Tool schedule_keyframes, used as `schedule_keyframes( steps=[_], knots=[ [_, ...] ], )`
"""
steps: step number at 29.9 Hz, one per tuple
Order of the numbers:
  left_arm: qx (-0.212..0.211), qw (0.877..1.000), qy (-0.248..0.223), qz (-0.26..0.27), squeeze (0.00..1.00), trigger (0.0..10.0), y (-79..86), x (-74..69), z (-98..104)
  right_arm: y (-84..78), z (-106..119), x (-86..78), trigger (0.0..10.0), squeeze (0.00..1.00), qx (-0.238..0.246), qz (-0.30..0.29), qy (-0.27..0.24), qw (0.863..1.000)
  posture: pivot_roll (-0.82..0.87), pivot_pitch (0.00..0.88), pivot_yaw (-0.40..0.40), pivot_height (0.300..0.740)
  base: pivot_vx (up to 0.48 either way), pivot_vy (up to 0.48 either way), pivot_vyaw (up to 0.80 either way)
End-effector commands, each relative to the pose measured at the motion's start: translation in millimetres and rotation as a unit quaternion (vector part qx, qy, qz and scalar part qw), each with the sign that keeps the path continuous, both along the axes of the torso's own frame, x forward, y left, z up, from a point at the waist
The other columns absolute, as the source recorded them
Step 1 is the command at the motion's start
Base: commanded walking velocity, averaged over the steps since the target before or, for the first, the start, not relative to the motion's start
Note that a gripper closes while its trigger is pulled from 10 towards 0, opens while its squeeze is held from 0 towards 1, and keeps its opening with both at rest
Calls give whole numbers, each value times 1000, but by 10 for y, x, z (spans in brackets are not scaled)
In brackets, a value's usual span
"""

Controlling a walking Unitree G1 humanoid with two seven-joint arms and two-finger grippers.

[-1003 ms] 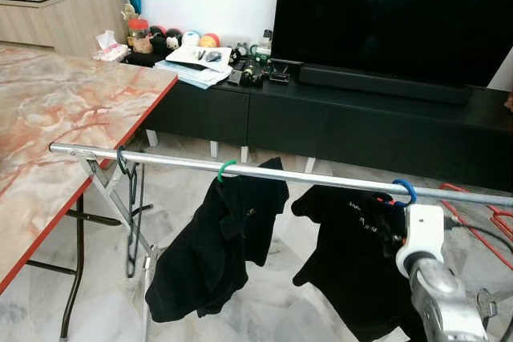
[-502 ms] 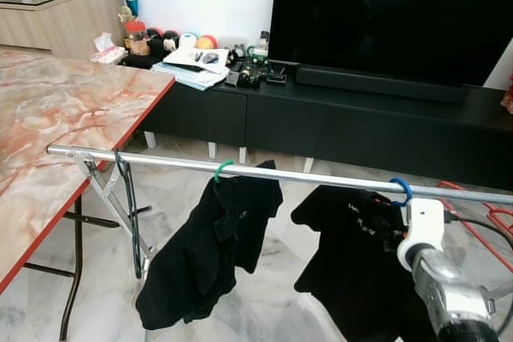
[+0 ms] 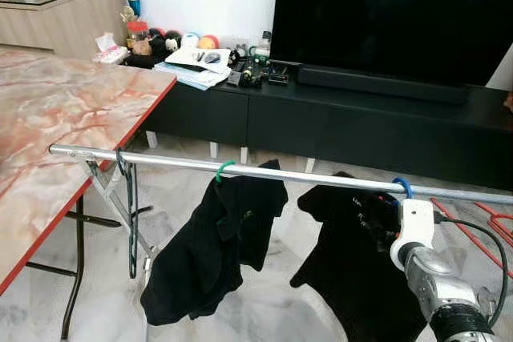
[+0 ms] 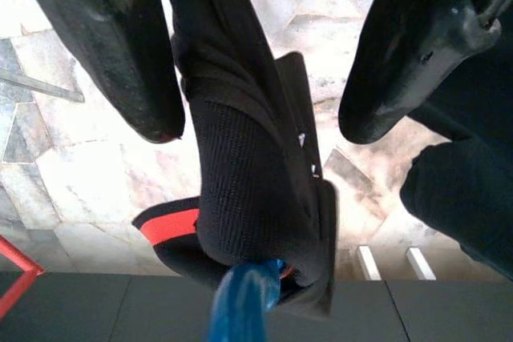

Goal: Hang hanger

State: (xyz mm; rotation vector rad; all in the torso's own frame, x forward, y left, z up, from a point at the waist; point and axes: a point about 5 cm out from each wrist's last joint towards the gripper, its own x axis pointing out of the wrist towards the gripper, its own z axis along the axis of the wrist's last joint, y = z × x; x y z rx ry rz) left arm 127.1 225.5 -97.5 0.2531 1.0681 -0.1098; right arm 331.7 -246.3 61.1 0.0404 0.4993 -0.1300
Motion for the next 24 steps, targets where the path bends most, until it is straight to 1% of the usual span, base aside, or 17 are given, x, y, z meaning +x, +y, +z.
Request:
schedule_keyframes(
  steps=[1,6,7,8,10,15,17,20,21,22,24],
  knots=[
    [-1,1000,6,-7,0,10000,-17,-12,-9,-22,40,31,10000,0,5,-9,-9,1000,124,0,-34,740,0,0,0],
    [-2,1000,7,-7,0,10000,-21,-15,-11,-1,-11,17,10000,0,18,-15,-9,1000,130,0,-34,740,0,0,0],
    [-3,1000,8,-7,0,10000,-22,-16,-12,8,-14,19,10000,0,27,-16,-10,999,130,0,-34,740,0,0,0],
    [-3,1000,9,-8,0,10000,-23,-18,-13,30,-24,22,10000,0,46,-18,-12,999,131,0,-34,740,0,0,0],
    [-3,1000,9,-8,0,10000,-23,-19,-14,61,-30,30,10000,0,61,-12,-11,998,131,0,-34,740,0,0,0],
    [-2,1000,11,-9,0,10000,-24,-21,-15,96,-29,49,10000,0,58,0,-8,998,133,0,-32,740,0,0,0],
    [-1,1000,11,-9,0,10000,-24,-17,-15,130,5,88,10000,0,67,8,-16,998,135,0,-33,740,0,0,0],
    [-1,1000,10,-8,0,10000,-25,-16,-14,152,19,108,10000,0,67,11,-18,998,138,0,-35,740,0,0,0],
    [-1,1000,10,-7,0,10000,-26,-16,-15,161,23,115,4706,0,67,12,-19,997,139,0,-36,740,0,0,0],
    [-2,1000,10,-6,0,10000,-28,-17,-15,176,24,122,0,0,68,13,-18,997,139,0,-36,740,0,0,0],
    [-3,1000,10,-5,0,10000,-28,-19,-16,189,18,124,0,0,69,14,-17,997,139,0,-36,740,0,0,0]
  ],
)
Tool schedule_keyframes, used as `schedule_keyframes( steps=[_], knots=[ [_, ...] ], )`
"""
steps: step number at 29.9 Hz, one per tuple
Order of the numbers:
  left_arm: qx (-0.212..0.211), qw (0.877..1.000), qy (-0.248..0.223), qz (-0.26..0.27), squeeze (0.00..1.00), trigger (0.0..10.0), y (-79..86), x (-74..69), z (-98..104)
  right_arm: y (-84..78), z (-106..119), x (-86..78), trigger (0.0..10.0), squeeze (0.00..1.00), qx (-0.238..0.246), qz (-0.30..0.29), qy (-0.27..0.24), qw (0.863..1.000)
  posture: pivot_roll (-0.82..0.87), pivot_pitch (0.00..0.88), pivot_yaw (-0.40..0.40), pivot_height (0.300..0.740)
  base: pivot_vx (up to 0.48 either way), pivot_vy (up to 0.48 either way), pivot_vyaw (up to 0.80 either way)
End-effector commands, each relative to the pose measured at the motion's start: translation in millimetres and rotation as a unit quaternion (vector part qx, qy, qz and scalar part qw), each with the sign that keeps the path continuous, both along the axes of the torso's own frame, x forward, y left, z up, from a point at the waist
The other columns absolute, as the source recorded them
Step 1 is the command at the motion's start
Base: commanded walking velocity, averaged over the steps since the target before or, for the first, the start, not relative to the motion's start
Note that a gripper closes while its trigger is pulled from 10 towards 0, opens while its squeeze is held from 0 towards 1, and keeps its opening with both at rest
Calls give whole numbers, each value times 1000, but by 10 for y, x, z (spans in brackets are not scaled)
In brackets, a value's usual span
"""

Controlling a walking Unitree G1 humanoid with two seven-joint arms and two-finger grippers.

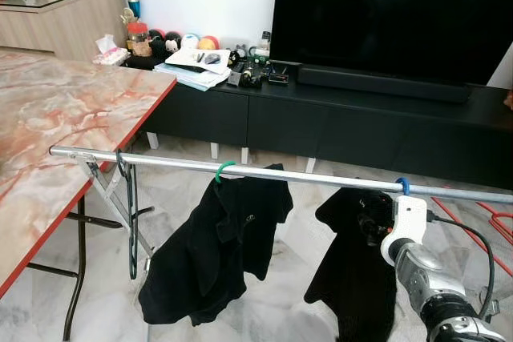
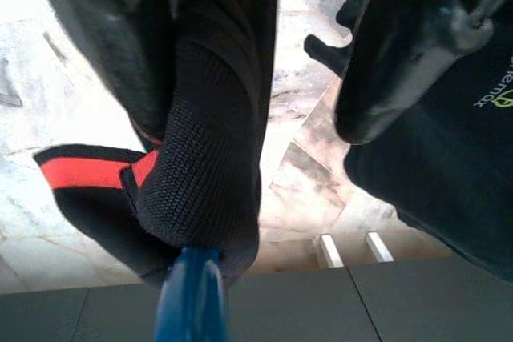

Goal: Hang hanger

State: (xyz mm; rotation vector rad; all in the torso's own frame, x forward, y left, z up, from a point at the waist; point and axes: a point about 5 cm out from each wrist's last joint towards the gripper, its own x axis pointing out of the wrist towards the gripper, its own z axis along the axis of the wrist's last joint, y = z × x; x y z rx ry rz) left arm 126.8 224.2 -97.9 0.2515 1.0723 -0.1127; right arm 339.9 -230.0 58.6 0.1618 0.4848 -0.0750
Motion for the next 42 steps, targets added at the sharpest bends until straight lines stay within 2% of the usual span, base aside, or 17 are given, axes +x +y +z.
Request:
schedule_keyframes(
  steps=[1,2,3,4,5,6,7,8,9,10,23,24,30,31,32,40,42],
  knots=[
    [-2,1000,8,-3,0,10000,-16,-17,-12,32,40,42,0,0,5,3,-5,1000,139,0,-36,740,0,0,0],
    [-2,1000,9,-4,0,10000,-19,-22,-14,47,-1,22,0,0,-7,11,10,1000,144,0,-37,740,0,0,0],
    [-3,1000,11,-3,0,10000,-20,-26,-16,44,-34,2,784,0,-13,8,18,1000,145,0,-37,740,0,0,0],
    [-3,1000,11,-3,0,10000,-20,-26,-16,44,-34,2,784,0,-13,8,18,1000,145,0,-37,740,0,0,0],
    [-3,1000,11,-3,0,10000,-21,-28,-17,43,-40,-2,235,0,-8,4,17,1000,147,0,-36,740,0,0,0],
    [-3,1000,12,-3,0,10000,-20,-30,-18,39,-47,-7,510,0,-4,1,17,1000,145,0,-36,740,0,0,0],
    [-3,1000,12,-3,0,10000,-19,-31,-18,37,-50,-10,2157,0,-4,0,18,1000,145,0,-35,740,0,0,0],
    [-3,1000,12,-3,0,10000,-18,-32,-18,36,-52,-11,2157,0,-4,0,18,1000,145,0,-35,740,0,0,0],
    [-3,1000,12,-2,0,10000,-18,-33,-18,36,-54,-12,2863,0,-4,0,18,1000,145,0,-35,740,0,0,0],
    [-2,1000,12,-2,0,10000,-17,-33,-18,33,-58,-15,10000,0,-5,-1,20,1000,145,0,-35,740,0,0,0],
    [-7,1000,12,0,0,10000,-28,-31,-20,-68,-89,-57,10000,0,-4,-42,27,999,147,0,-37,740,0,0,0],
    [-8,1000,12,-1,0,10000,-30,-32,-20,-80,-87,-59,10000,1000,-2,-46,25,999,147,0,-37,740,0,0,0],
    [-9,1000,13,-1,0,10000,-32,-32,-21,-114,-86,-66,10000,1000,-11,-58,24,998,147,0,-36,740,0,0,0],
    [-9,1000,13,-1,0,10000,-31,-33,-21,-114,-86,-66,10000,580,-13,-59,24,998,148,0,-36,740,0,0,0],
    [-8,1000,13,-1,0,10000,-31,-34,-21,-111,-86,-65,10000,0,-14,-57,24,998,148,0,-35,740,0,0,0],
    [-9,1000,13,2,0,10000,-28,-34,-21,-152,-78,-67,10000,0,-27,-76,29,996,152,0,-37,740,0,0,0],
    [-10,1000,13,5,0,10000,-29,-36,-22,-206,-70,-77,10000,0,-39,-99,30,994,152,0,-37,740,0,0,0]
  ],
)
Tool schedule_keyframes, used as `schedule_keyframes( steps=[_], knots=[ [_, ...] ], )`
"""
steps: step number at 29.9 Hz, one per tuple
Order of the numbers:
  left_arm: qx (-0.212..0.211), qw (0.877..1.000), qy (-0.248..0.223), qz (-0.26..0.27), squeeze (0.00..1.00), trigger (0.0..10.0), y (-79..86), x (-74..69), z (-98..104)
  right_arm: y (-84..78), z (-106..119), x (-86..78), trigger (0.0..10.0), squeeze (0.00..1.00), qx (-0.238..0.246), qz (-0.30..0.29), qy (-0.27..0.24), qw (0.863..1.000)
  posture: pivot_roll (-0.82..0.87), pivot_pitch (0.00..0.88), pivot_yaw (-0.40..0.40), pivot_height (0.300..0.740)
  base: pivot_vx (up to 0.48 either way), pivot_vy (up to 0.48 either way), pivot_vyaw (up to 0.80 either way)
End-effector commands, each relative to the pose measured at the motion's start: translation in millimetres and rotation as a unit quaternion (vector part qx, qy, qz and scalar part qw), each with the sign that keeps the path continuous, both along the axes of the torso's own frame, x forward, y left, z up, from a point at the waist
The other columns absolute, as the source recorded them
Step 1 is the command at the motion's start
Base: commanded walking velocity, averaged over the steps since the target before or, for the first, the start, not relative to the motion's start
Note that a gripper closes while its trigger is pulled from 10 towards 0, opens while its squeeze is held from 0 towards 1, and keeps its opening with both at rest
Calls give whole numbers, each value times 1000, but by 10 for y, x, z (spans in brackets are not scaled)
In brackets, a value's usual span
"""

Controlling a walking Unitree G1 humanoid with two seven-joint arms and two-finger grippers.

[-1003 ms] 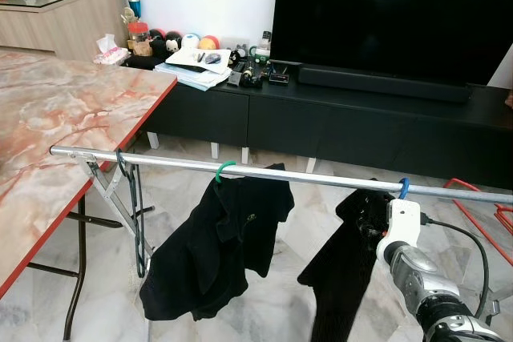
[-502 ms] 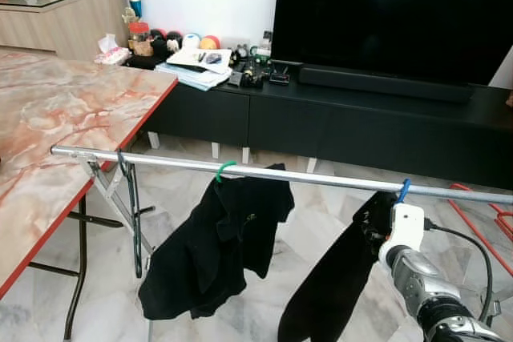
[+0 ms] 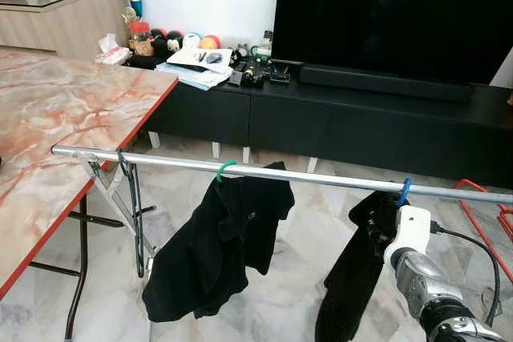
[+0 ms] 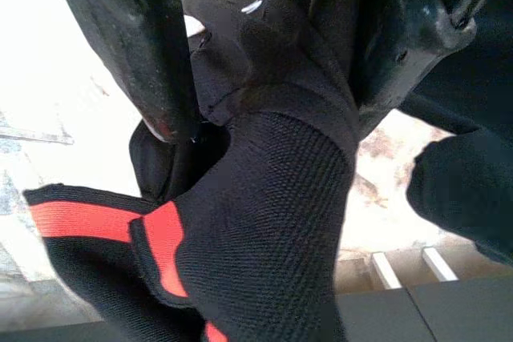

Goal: Hang hanger

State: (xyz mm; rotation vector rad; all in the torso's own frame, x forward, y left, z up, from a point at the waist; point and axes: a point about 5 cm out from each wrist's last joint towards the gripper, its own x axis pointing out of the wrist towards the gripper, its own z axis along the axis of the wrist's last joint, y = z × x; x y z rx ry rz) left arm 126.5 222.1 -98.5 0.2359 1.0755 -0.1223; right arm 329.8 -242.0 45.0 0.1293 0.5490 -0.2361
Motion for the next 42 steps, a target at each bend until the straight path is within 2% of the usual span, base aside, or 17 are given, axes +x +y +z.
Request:
schedule_keyframes(
  steps=[1,4,9,13,14,15,16,18,29,42],
  knots=[
    [-2,1000,11,5,0,10000,-8,-33,-17,-104,69,21,10000,0,-11,-35,-10,999,152,0,-37,740,0,0,0],
    [-2,1000,11,6,0,10000,-9,-34,-17,-155,88,16,10000,0,-20,-57,-14,998,155,0,-37,740,0,0,0],
    [-2,1000,11,5,0,10000,-9,-33,-17,-136,89,23,10000,0,-20,-51,-16,998,153,0,-37,740,0,0,0],
    [0,1000,11,5,0,10000,-8,-33,-17,3,45,37,10000,0,-5,-1,-11,1000,154,0,-37,740,0,0,0],
    [0,1000,11,5,0,10000,-8,-33,-17,66,32,45,9843,0,1,26,-11,1000,155,0,-37,740,0,0,0],
    [0,1000,11,5,0,10000,-8,-33,-17,66,32,45,9843,0,1,26,-11,1000,155,0,-37,740,0,0,0],
    [1,1000,10,5,0,10000,-9,-32,-17,96,26,48,0,0,0,40,-11,999,157,0,-39,740,0,0,0],
    [2,1000,10,5,0,10000,-9,-31,-17,135,19,52,0,0,-11,60,-7,998,159,0,-39,740,0,0,0],
    [2,1000,9,8,0,10000,-11,-32,-18,103,45,65,0,0,-20,56,-9,998,165,0,-43,740,0,0,0],
    [3,1000,13,10,0,10000,6,-51,-21,146,5,42,0,0,-19,57,-16,998,162,0,-34,740,0,0,0]
  ],
)
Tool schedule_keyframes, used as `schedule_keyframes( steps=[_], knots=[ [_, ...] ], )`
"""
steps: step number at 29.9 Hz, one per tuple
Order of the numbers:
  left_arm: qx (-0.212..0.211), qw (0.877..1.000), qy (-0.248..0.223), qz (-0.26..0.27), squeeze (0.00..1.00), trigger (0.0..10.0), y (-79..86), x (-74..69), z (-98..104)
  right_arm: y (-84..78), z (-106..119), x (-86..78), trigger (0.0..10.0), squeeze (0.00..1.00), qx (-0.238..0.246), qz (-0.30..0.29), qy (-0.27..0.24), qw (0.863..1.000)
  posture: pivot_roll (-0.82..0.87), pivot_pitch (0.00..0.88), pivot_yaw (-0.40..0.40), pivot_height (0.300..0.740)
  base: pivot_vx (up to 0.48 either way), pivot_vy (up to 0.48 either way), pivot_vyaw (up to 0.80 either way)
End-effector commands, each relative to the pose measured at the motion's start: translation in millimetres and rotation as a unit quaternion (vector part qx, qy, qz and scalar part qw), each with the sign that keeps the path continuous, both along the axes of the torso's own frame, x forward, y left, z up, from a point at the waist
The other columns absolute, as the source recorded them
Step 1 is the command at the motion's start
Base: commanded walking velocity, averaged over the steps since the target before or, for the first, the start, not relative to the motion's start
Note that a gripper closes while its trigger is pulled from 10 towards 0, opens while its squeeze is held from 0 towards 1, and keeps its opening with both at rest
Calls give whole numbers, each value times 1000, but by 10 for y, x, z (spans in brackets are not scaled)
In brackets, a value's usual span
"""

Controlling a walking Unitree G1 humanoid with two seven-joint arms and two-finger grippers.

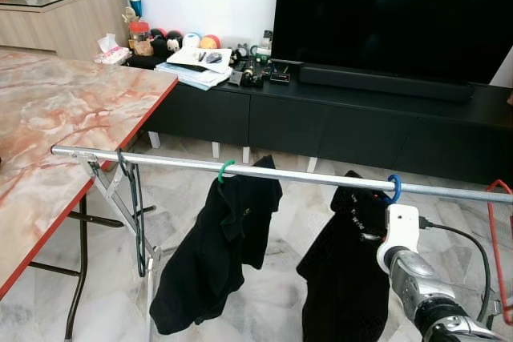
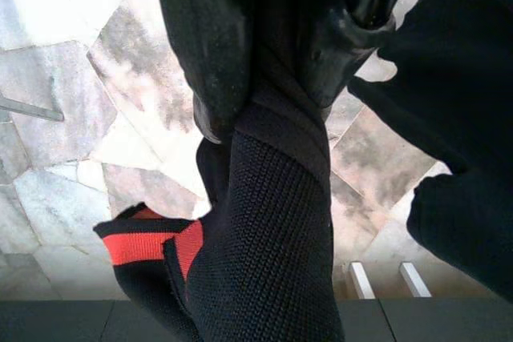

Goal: Hang hanger

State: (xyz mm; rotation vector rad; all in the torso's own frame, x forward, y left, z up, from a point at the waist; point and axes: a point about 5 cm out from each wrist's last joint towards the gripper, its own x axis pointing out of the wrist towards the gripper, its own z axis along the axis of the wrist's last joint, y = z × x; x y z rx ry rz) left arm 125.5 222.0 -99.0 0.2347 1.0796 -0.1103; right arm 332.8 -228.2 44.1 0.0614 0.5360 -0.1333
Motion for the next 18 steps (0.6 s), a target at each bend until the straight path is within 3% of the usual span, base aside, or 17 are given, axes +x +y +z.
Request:
schedule_keyframes(
  steps=[1,9,18],
  knots=[
    [1,1000,12,5,0,10000,10,-43,-16,5,19,14,0,0,0,-3,-12,1000,162,0,-33,740,0,0,0],
    [1,1000,14,9,0,10000,25,-51,-16,15,129,69,0,0,-2,-15,-73,997,153,0,-28,740,0,0,0],
    [6,1000,15,13,0,10000,30,-63,-19,22,49,-55,0,0,5,-19,-114,993,141,0,-29,740,0,0,0]
  ],
)
